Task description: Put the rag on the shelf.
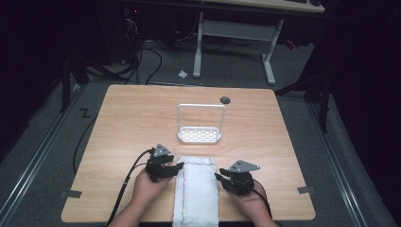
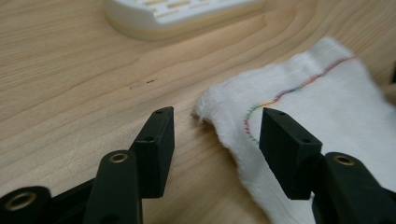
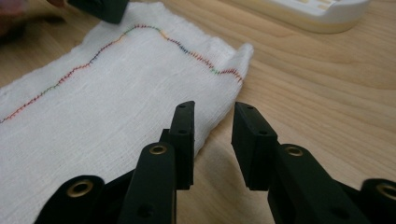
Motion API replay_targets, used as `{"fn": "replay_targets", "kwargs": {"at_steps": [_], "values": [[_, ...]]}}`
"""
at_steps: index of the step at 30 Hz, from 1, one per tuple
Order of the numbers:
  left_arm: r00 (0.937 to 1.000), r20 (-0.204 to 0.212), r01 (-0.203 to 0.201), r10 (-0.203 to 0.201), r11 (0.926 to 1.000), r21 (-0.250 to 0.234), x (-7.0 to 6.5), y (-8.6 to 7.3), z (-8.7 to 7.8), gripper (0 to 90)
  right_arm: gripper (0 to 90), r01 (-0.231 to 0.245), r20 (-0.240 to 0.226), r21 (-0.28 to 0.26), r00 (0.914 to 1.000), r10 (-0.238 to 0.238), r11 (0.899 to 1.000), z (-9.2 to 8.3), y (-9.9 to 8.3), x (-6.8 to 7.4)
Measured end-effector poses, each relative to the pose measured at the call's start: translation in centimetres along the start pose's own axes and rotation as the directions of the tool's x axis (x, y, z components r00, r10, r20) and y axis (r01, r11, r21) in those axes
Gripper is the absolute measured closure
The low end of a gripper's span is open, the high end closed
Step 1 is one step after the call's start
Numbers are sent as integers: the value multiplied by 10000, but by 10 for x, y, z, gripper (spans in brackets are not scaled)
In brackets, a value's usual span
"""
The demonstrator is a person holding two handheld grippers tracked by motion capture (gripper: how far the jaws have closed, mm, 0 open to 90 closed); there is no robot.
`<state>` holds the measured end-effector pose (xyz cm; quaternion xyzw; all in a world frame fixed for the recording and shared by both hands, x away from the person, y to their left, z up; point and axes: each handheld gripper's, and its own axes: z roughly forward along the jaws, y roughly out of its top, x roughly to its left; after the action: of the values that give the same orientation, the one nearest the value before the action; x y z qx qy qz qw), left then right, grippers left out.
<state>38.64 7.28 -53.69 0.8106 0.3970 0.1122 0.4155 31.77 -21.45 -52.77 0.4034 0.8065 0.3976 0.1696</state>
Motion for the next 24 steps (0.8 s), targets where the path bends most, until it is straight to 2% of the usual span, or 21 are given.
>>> {"fn": "replay_targets", "kwargs": {"at_steps": [1,2,4,6,10,12,16,19,22,24], "values": [[9999,-95,-80,80,10000,-9,-1,2,2,468,654,-69,33,-52,10000,69,10000,0,0,0],[9999,-156,45,-47,9999,-94,-1,3,5,480,618,-117,15,-90,9999,117,9999,0,1,-1],[9994,84,334,-332,9992,-222,0,4,7,559,596,-166,-110,-132,9998,165,9998,1,2,-1],[9996,89,277,-274,9992,-302,-3,3,9,605,592,-186,-278,-165,9995,181,9997,2,3,-1],[9995,214,235,-230,9994,-249,-6,2,9,690,599,-172,-214,-70,9996,170,9998,8,4,-1],[9993,265,261,-255,9994,-223,-6,2,10,736,594,-362,-120,0,9993,362,9993,13,5,-4],[9997,222,58,-54,9998,-190,-8,2,10,777,567,-781,84,-136,9969,782,9969,26,14,-11],[9996,293,54,-49,9998,-171,-8,2,10,798,569,-709,303,-97,9970,712,9974,34,22,-12],[9991,401,169,-162,9997,-171,-7,2,10,803,576,-980,255,300,9949,973,9947,44,29,-14],[9993,368,107,-101,9998,-155,-7,2,10,804,576,-878,134,350,9961,874,9955,47,29,-11]]}}
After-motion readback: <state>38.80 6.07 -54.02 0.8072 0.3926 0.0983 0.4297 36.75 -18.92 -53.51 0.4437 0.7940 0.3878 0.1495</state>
